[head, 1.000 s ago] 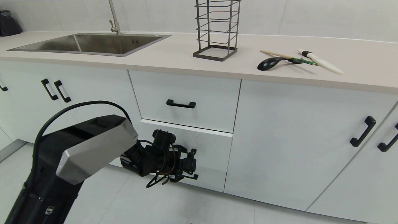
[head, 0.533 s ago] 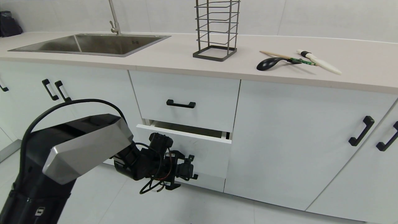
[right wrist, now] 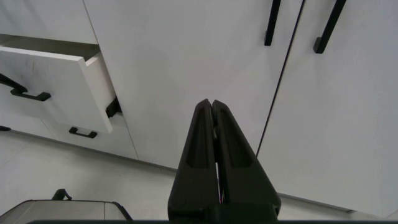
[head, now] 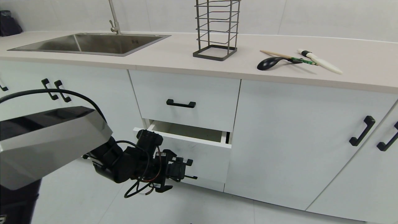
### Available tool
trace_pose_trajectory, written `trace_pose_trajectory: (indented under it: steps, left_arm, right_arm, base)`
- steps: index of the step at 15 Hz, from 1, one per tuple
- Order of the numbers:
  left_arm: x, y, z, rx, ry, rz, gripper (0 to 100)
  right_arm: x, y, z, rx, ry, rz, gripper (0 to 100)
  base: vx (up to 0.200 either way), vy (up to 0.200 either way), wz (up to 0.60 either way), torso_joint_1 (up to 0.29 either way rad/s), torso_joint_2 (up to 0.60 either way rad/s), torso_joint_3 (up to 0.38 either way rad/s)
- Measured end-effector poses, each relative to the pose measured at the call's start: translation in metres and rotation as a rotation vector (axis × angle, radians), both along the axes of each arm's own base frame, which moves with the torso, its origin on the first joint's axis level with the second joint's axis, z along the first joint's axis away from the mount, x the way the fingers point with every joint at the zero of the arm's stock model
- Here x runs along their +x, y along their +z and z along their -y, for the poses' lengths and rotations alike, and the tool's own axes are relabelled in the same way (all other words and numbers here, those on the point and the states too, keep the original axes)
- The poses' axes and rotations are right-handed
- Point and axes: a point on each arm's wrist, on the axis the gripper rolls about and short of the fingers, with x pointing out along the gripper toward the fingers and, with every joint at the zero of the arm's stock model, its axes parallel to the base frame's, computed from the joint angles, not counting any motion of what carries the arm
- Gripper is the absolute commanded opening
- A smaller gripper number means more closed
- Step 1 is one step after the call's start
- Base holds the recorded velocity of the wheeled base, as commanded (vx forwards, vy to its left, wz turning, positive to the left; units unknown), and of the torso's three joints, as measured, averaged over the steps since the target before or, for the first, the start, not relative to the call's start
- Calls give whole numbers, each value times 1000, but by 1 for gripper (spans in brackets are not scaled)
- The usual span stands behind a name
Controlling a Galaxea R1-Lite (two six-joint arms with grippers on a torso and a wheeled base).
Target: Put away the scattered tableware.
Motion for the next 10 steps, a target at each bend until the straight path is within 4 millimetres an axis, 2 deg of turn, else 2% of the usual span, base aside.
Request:
trace_pose_trajectory:
  steps: [7, 10]
  left_arm:
    - [-39, 72, -12, -115, 0, 111, 100]
    - [-44, 91, -12, -172, 22, 161, 100]
  right_arm:
    - [0, 0, 0, 0, 0, 0, 0]
    - [0, 0, 0, 0, 0, 0, 0]
  base:
    - [0, 0, 0, 0, 0, 0]
    - [0, 0, 0, 0, 0, 0]
